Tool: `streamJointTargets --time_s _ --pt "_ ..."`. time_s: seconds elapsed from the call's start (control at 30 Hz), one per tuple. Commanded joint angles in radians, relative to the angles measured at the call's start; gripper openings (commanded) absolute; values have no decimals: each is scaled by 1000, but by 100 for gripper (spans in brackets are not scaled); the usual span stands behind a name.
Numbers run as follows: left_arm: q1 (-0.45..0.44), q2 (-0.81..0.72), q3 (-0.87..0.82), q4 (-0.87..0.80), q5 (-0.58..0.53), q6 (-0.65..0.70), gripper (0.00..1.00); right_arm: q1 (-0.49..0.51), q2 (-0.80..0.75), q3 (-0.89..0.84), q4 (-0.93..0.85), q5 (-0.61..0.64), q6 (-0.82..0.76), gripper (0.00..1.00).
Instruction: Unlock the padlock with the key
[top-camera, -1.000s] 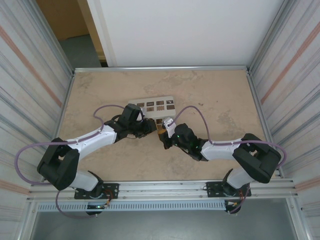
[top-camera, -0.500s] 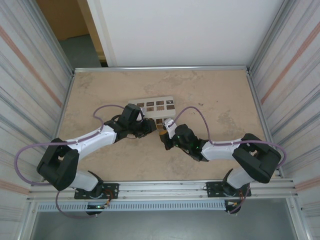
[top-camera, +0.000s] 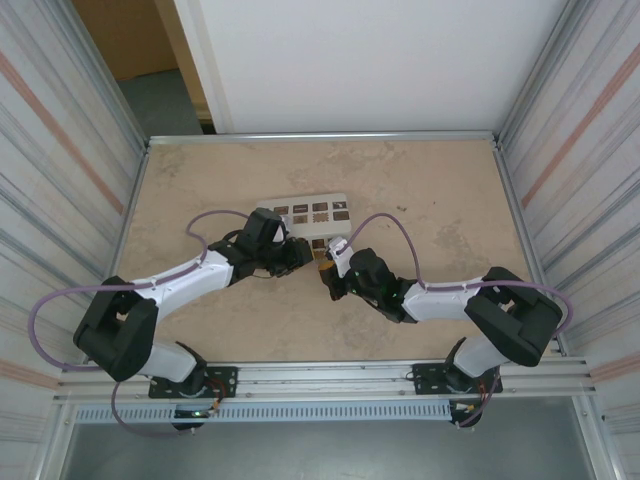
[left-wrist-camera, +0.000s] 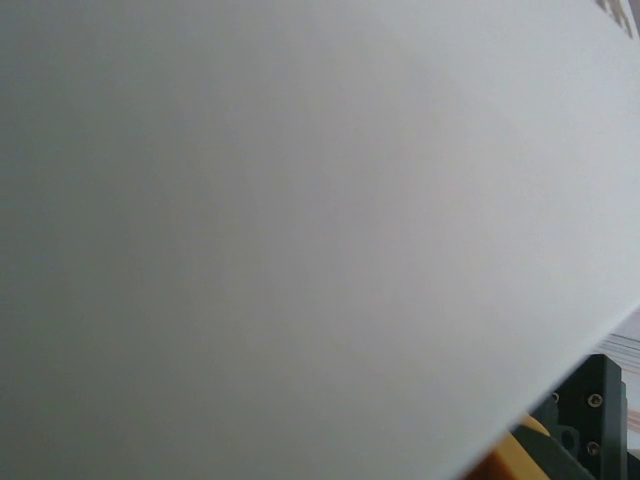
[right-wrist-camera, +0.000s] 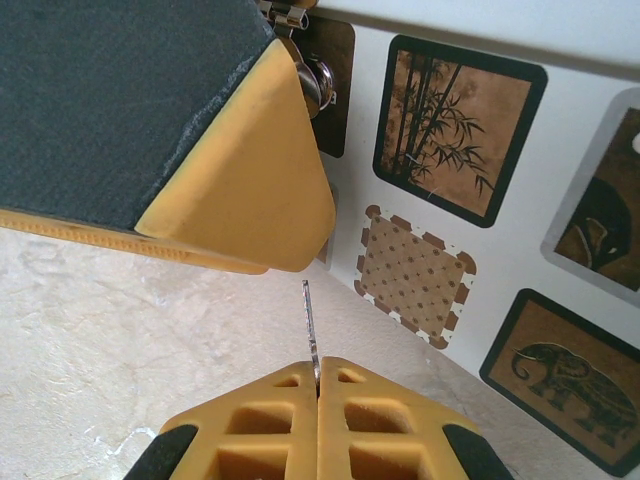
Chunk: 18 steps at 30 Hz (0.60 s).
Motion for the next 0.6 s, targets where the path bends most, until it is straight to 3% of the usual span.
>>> streamJointTargets --time_s 0.0,0.57 --pt "-9 -50 -8 26 15 -10 14 -7 -2 32 28 0 -23 0" --pt "-10 -50 -8 26 16 -10 14 -7 24 54 43 -43 -23 0"
